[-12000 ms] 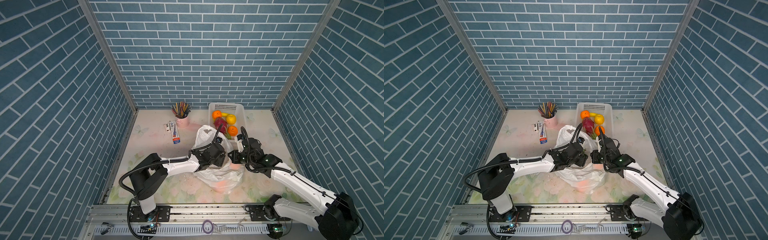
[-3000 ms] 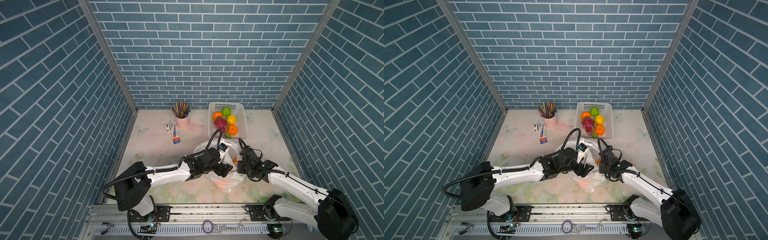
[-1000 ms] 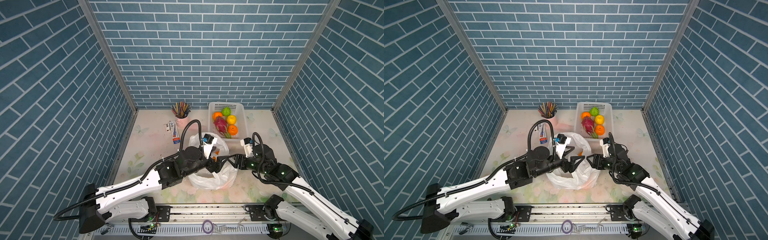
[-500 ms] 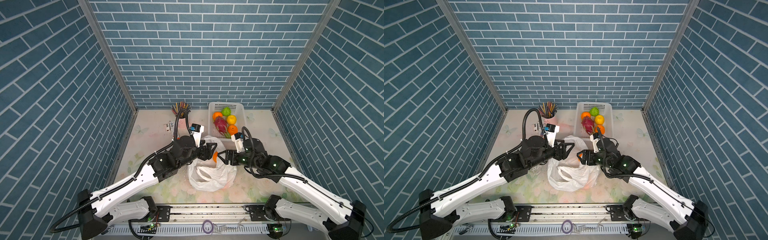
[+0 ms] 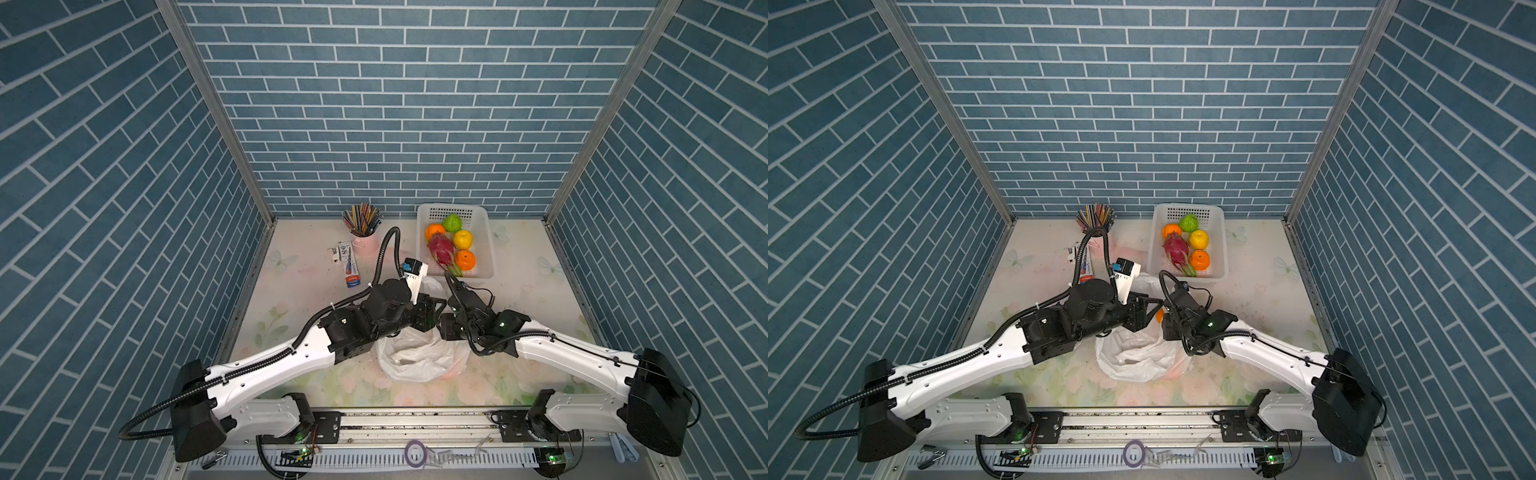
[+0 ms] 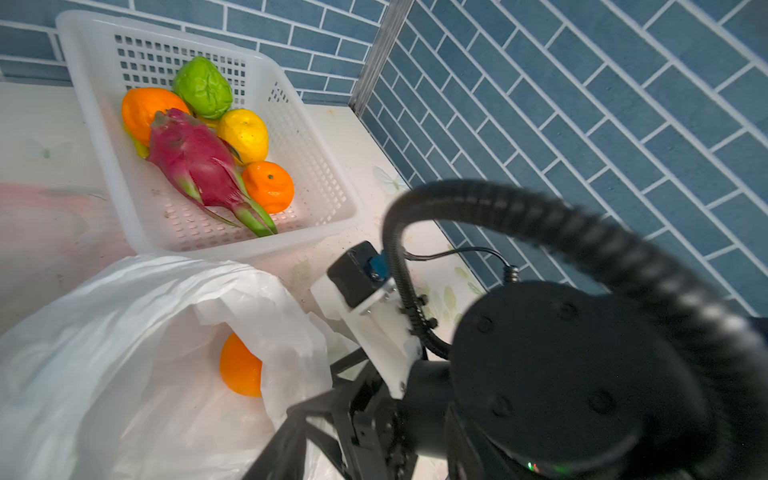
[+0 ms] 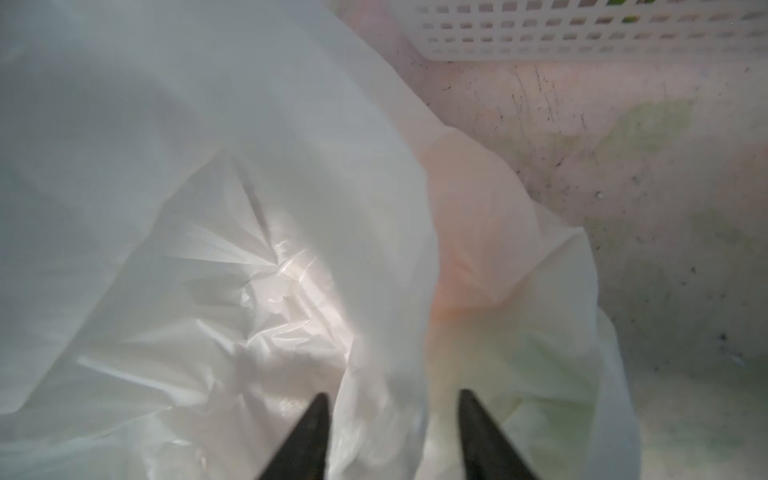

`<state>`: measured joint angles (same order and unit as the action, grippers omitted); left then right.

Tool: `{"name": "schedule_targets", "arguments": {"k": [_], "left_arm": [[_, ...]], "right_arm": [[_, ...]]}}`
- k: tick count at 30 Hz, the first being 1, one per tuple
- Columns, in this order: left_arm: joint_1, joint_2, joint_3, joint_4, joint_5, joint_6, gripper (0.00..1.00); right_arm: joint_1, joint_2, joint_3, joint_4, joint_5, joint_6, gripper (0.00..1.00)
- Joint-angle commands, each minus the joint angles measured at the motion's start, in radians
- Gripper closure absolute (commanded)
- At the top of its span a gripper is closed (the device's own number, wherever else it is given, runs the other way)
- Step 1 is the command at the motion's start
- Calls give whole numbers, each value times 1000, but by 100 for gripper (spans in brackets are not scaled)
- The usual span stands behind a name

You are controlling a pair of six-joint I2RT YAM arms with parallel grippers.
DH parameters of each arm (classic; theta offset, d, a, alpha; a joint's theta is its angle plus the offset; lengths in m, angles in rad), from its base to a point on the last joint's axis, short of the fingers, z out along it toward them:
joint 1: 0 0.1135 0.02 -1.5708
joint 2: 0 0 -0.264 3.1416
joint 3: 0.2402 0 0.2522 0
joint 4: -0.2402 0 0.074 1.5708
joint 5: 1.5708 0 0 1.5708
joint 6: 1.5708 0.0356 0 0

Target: Untie the knot of the plastic bag and take out the fruit

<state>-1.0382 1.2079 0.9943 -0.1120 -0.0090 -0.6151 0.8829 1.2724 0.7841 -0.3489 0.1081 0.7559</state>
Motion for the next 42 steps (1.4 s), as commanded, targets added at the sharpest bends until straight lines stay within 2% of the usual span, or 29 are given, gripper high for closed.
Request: {"name": "schedule_targets", "arguments": {"k": [1, 3, 7, 13, 16, 23, 28, 30, 33, 37, 38, 39, 42], "left_arm": [[-1, 38, -48, 48, 2, -28, 46], [-1, 73, -55, 42, -23, -8, 47], [16, 146, -58, 35, -64, -1, 47], [27, 269, -59, 86, -105, 54, 47], [43, 346, -36, 95, -117, 58, 50], [56, 497, 6, 172, -68, 104, 54], [56, 546, -5, 281, 69, 153, 54], [56, 559, -21, 342, 104, 150, 50], [56, 579, -22, 386, 106, 146, 39], [58, 633, 19, 398, 112, 153, 30], [58, 652, 35, 388, 112, 156, 29], [59, 666, 48, 383, 114, 156, 29], [59, 677, 46, 408, 117, 145, 29]], "right_arm": [[-31, -2, -4, 50, -3, -27, 75], [-33, -32, -9, 37, -15, -75, 83], [-38, -82, -23, -27, -43, -125, 92], [-44, -153, -91, -93, 16, -173, 100], [-47, -162, -106, -91, 9, -188, 100], [-50, -136, -100, -91, 25, -189, 99], [-70, -147, -112, -71, 18, -184, 99], [-86, -161, -125, -48, -8, -184, 99], [-104, -180, -146, -24, -35, -184, 99], [-129, -205, -193, 9, -47, -186, 99], [-138, -211, -205, 13, -24, -181, 97], [-143, -220, -216, 13, 15, -170, 89], [-178, -244, -258, 60, 66, -181, 54]]}}
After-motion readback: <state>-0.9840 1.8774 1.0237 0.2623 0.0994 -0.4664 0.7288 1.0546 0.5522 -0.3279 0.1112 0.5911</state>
